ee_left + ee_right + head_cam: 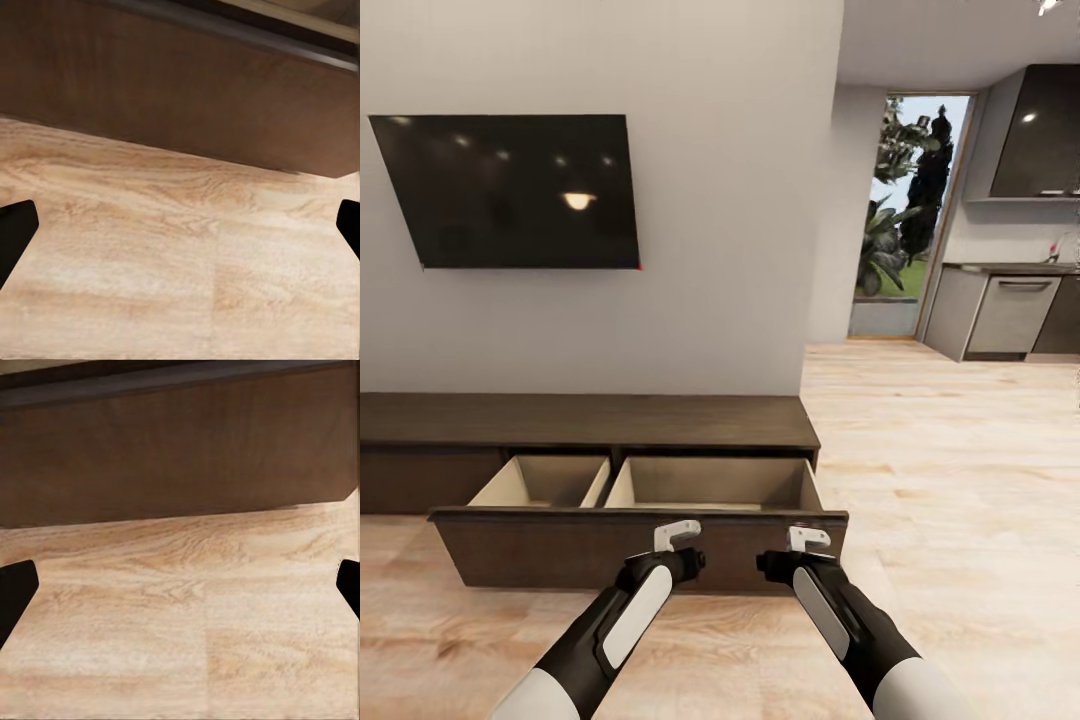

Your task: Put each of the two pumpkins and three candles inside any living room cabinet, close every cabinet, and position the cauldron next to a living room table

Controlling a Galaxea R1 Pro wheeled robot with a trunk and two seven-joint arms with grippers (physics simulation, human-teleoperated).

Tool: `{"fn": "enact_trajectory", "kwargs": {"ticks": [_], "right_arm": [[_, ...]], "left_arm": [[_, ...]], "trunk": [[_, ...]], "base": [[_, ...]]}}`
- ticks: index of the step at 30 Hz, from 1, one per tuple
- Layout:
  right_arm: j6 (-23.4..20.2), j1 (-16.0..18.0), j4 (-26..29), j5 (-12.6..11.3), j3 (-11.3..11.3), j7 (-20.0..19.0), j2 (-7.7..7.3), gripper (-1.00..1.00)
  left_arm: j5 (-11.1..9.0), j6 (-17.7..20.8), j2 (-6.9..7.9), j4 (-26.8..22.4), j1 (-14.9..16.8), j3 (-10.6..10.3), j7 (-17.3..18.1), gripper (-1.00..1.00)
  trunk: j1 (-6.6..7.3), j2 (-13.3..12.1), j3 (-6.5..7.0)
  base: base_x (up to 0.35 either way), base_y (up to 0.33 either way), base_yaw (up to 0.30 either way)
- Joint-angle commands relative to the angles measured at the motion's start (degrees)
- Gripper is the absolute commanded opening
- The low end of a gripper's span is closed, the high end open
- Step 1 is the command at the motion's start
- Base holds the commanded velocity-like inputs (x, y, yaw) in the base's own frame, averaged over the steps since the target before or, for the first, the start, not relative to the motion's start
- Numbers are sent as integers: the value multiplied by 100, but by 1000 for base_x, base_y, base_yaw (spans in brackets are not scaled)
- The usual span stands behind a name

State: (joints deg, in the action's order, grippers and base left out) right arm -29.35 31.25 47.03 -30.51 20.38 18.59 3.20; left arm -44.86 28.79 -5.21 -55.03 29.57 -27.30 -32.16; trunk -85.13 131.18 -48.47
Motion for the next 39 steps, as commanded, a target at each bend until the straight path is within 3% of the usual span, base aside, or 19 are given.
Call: {"fn": "enact_trajectory", "kwargs": {"ticks": [1, 15, 26, 29, 32, 39], "right_arm": [[-9, 4, 8, -60, 18, 57, -3, 100], [-1, 4, 8, -60, 15, 57, -3, 100], [31, 4, 6, -63, 10, 51, -3, 100], [62, -8, 61, 6, 107, 21, -41, 100], [-34, 19, 157, 3, 173, 64, -39, 100], [-64, -11, 59, 9, 169, -7, -39, 100]], "left_arm": [[-52, 3, 2, -8, 5, -12, -54, 100], [-58, -5, 5, -8, 5, -7, -39, 100], [-3, -25, 15, 9, 5, 2, -15, 100], [97, -54, 113, -23, -61, -31, -23, 100], [22, 44, 210, -31, -46, -39, -103, 100], [39, 270, 288, -196, -40, -62, -106, 100]], "trunk": [[4, 3, -6], [4, 3, -6], [-237, 444, -204], [-237, 443, -203], [-237, 443, -203], [-237, 443, -203]], "base": [[-309, 0, 0], [-96, 0, 0], [0, 0, 0], [-29, 0, 0], [-113, 0, 0], [-153, 0, 0]]}}
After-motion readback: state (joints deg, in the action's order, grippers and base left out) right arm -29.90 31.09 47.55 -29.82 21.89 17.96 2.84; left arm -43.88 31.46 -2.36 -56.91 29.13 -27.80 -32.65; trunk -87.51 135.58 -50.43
